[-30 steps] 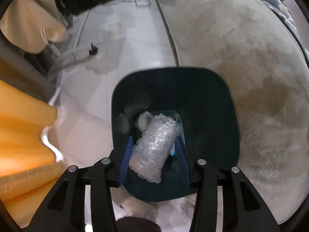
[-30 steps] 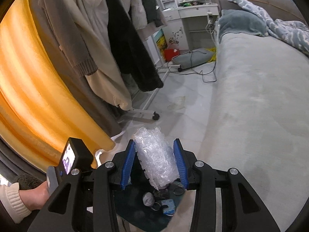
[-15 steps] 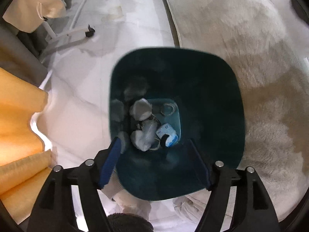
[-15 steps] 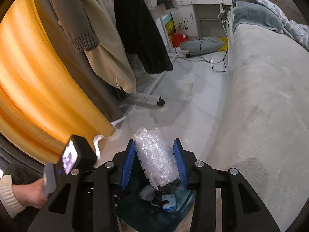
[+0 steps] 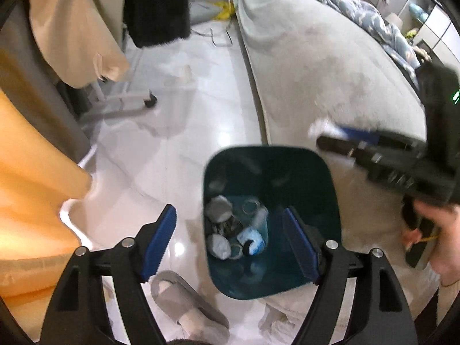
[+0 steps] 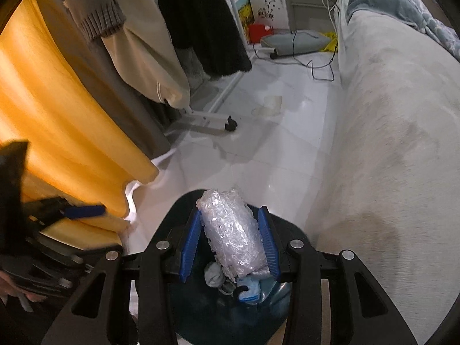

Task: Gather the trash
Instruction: 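Open the right tool to drop its bubble wrap into the bin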

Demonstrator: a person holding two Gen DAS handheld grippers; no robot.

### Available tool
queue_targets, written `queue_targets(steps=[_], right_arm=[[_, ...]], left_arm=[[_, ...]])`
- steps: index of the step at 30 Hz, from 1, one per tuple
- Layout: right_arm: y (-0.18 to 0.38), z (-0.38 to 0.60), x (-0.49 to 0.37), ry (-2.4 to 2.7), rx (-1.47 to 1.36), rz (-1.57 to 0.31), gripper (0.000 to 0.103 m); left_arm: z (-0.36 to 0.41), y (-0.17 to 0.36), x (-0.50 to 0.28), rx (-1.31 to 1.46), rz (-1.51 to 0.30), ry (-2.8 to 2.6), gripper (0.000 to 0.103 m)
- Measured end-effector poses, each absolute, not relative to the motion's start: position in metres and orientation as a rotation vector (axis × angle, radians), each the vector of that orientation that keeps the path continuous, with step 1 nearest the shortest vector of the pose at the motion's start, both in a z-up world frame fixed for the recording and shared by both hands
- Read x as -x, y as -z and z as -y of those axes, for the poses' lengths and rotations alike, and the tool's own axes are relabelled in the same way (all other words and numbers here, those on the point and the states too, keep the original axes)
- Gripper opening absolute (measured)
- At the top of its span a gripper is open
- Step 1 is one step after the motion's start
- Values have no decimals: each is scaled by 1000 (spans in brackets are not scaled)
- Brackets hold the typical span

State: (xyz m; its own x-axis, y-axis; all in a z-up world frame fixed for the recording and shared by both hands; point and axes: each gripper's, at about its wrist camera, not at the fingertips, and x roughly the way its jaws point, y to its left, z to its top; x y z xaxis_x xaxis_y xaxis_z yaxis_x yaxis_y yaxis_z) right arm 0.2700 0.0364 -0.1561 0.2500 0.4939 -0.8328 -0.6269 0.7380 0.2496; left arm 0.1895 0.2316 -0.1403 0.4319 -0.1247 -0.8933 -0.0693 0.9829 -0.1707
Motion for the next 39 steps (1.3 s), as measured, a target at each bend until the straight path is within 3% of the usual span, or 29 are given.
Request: queue_targets(steps=[22,25,27,39], right_arm=[[233,-69,-259,-733,262,-1307,42],[237,-68,-255,-720,274,-1336,57],[237,-69,-253,-725,276,-1342,62],[184,-45,-225,-710,218,-1239,62]], left_arm=[[-222,62,-183,133,-799,35,61],[-224,53,-180,140,-759,28,60],[-226,44,-178,151,-729,22,59],[-212,-16,-154,206,-591,43,59]])
